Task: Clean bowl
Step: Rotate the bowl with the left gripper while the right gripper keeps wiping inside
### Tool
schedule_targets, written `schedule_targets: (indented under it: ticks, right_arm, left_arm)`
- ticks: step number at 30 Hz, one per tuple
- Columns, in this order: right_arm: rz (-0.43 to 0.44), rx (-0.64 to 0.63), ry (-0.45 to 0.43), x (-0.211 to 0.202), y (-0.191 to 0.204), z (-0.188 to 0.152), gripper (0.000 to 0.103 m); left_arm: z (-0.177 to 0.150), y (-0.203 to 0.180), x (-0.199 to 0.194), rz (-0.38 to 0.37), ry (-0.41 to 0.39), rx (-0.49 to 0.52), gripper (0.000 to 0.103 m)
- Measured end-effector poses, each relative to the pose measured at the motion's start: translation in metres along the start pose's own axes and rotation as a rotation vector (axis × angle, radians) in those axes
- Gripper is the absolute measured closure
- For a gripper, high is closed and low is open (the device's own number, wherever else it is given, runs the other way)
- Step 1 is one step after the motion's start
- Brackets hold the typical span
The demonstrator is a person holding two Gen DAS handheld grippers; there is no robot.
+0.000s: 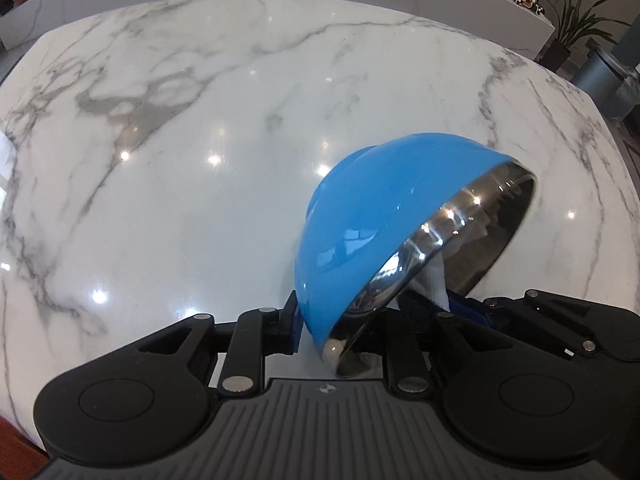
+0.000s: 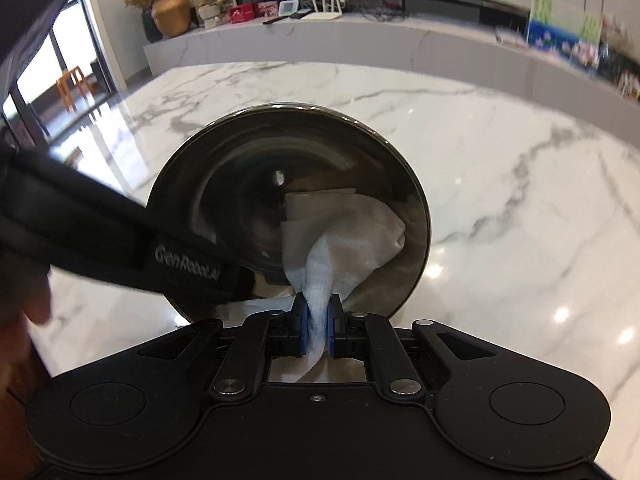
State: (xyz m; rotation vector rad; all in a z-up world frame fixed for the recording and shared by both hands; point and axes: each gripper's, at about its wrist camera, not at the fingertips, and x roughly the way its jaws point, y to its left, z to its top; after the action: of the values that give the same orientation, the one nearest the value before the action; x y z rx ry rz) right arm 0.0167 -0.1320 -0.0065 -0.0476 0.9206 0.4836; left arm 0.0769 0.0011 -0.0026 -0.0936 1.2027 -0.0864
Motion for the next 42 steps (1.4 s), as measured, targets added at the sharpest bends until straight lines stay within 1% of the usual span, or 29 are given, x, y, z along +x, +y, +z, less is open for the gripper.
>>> schedule_targets:
  ticks: [3, 6, 9, 12, 13, 15, 18, 22, 26, 28, 32, 33, 35, 39, 42]
  right_arm:
    - [-0.006, -0.025, -0.001, -0.006, 0.005, -0.003, 0.096]
    - [-0.049, -0.094, -0.01, -0.006, 0.012, 0.0, 0.096]
    - [-0.152, -0.226, -0.032, -0.001, 0.02, 0.008, 0.096]
    - [-0.275, -0.345, -0.073, -0.003, 0.032, 0.008, 0.096]
    - [-0.295, -0.365, -0.081, -0.003, 0.034, 0.008, 0.096]
    - [-0.306, -0.379, -0.084, -0.004, 0.034, 0.01, 0.096]
    - [-0.298, -0.364, -0.08, -0.004, 0.033, 0.012, 0.096]
    - [-0.262, -0.332, -0.065, -0.004, 0.03, 0.015, 0.096]
    - [-0.211, -0.241, -0.044, -0.004, 0.025, 0.012, 0.096]
    - [-0.164, -0.174, -0.032, -0.004, 0.021, 0.009, 0.095]
    - [-0.026, -0.013, -0.008, -0.004, 0.013, 0.007, 0.095]
    - [-0.018, -0.004, -0.008, -0.004, 0.014, 0.006, 0.095]
    - [-0.024, -0.019, -0.01, -0.005, 0.016, 0.006, 0.095]
    - [-0.051, -0.06, -0.013, -0.005, 0.021, 0.008, 0.096]
    - [-0.104, -0.115, -0.024, -0.006, 0.027, 0.004, 0.096]
  left_arm:
    - [0.001, 0.0, -0.002, -0.002, 0.008, 0.014, 0.084]
    - [0.002, -0.003, -0.003, 0.018, 0.012, 0.048, 0.084]
    - [0.002, -0.006, -0.005, 0.039, 0.008, 0.081, 0.084]
    - [0.003, -0.01, -0.007, 0.062, 0.004, 0.112, 0.084]
    - [0.004, -0.011, -0.007, 0.071, 0.004, 0.124, 0.084]
    - [0.006, -0.014, -0.009, 0.09, 0.007, 0.154, 0.084]
    - [0.008, -0.014, -0.009, 0.085, 0.011, 0.164, 0.084]
    - [0.008, -0.011, -0.006, 0.067, 0.005, 0.152, 0.084]
    - [0.008, -0.007, -0.002, 0.025, 0.013, 0.122, 0.083]
    - [0.008, -0.005, 0.001, 0.006, 0.018, 0.102, 0.083]
    - [0.005, -0.004, 0.009, -0.001, 0.028, 0.076, 0.072]
    - [0.004, -0.004, 0.01, -0.002, 0.031, 0.074, 0.07]
    - [0.004, -0.003, 0.01, -0.008, 0.042, 0.078, 0.071]
    - [0.005, -0.002, 0.009, -0.016, 0.064, 0.096, 0.075]
    - [0.004, -0.005, 0.007, -0.007, 0.078, 0.124, 0.075]
